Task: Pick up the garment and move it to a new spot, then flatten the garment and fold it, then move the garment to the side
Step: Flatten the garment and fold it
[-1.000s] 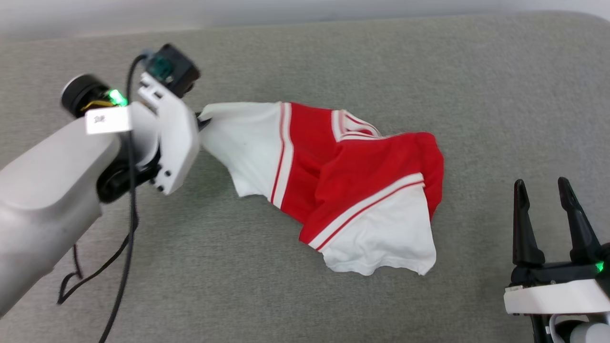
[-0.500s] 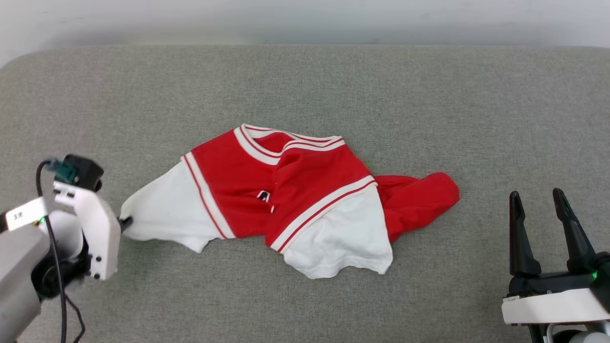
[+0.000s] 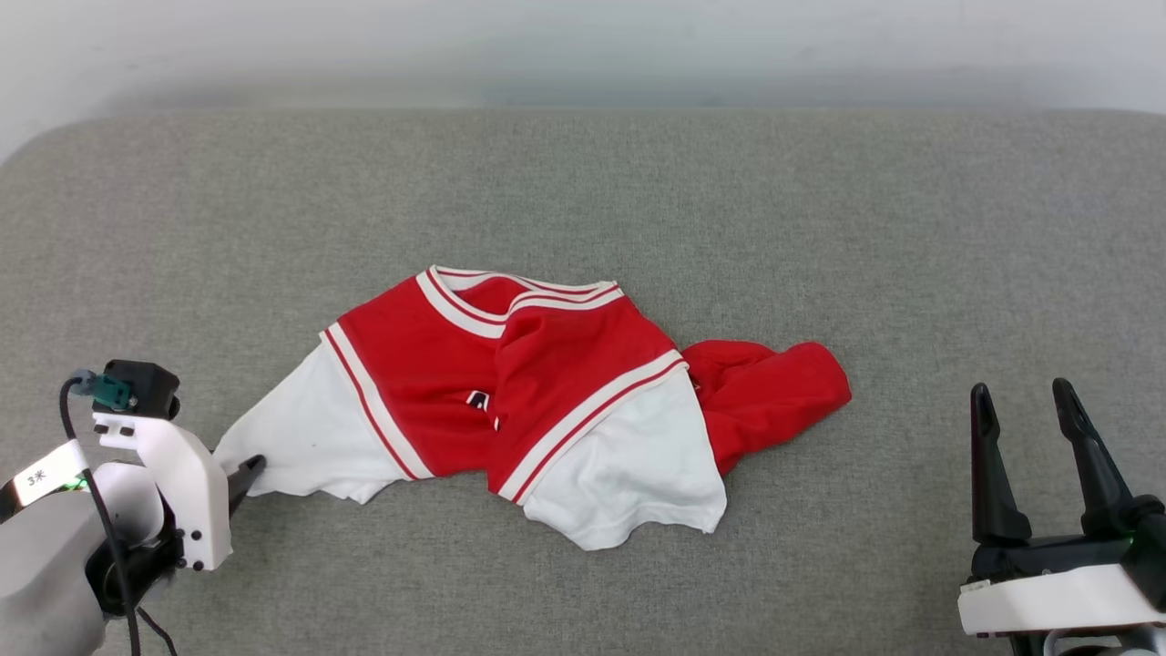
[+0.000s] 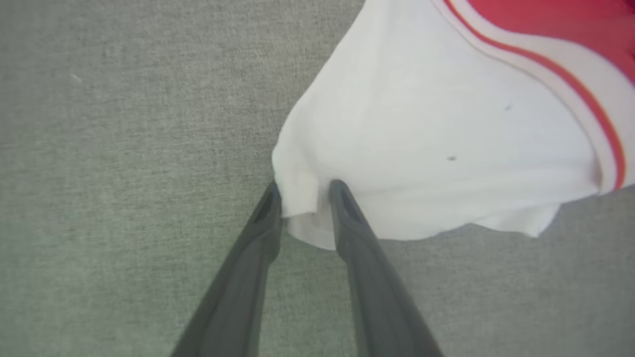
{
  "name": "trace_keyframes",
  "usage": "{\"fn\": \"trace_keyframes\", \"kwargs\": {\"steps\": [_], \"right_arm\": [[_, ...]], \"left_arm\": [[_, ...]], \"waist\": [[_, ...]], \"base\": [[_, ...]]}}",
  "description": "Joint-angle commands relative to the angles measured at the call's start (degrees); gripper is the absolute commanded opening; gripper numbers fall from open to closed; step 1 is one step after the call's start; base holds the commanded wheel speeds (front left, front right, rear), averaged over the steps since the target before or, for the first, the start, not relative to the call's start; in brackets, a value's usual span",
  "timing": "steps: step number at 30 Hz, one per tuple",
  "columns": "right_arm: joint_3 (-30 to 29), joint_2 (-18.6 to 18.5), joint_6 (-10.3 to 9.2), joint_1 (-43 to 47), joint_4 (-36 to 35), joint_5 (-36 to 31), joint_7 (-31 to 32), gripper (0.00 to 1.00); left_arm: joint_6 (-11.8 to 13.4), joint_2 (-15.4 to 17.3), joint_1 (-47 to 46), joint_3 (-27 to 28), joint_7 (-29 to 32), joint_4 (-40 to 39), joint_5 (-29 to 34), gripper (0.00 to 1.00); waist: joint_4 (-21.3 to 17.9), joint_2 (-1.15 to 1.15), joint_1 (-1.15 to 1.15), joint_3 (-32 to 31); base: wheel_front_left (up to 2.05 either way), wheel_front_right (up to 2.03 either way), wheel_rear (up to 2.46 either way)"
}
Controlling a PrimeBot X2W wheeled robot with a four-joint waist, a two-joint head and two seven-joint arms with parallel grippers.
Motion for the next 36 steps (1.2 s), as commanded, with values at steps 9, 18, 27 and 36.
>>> {"fn": "trace_keyframes", "kwargs": {"steps": [9,18,27,36], "right_arm": [[-0.76,0.10,-0.05,2.75,0.20,0.71,-0.13,1.00],[-1.45,0.10,-0.05,3.56,-1.16,0.14,-0.13,1.00],[1.89,-3.31,-0.04,-4.67,-2.08,-1.09,-0.13,1.00],[20.54,-20.09,-0.06,-23.03,7.41,7.33,8.86,1.00]], "left_arm": [[7.18,-1.86,2.61,2.71,-20.73,-2.81,6.56,1.00],[19.39,-3.03,11.47,14.43,-25.99,-16.34,13.79,1.00],[24.03,-7.38,24.64,31.65,-25.91,-27.40,29.60,1.00],[22.98,-13.72,30.36,40.51,-25.92,-31.61,40.14,1.00]], "waist": [[1.94,0.00,0.01,-5.10],[4.51,0.00,0.01,-7.53],[7.28,0.00,0.01,-6.82],[10.90,0.00,0.01,-4.99]], "base": [[0.00,0.00,0.00],[0.00,0.00,0.00],[0.00,0.00,0.00],[0.00,0.00,0.00]]}}
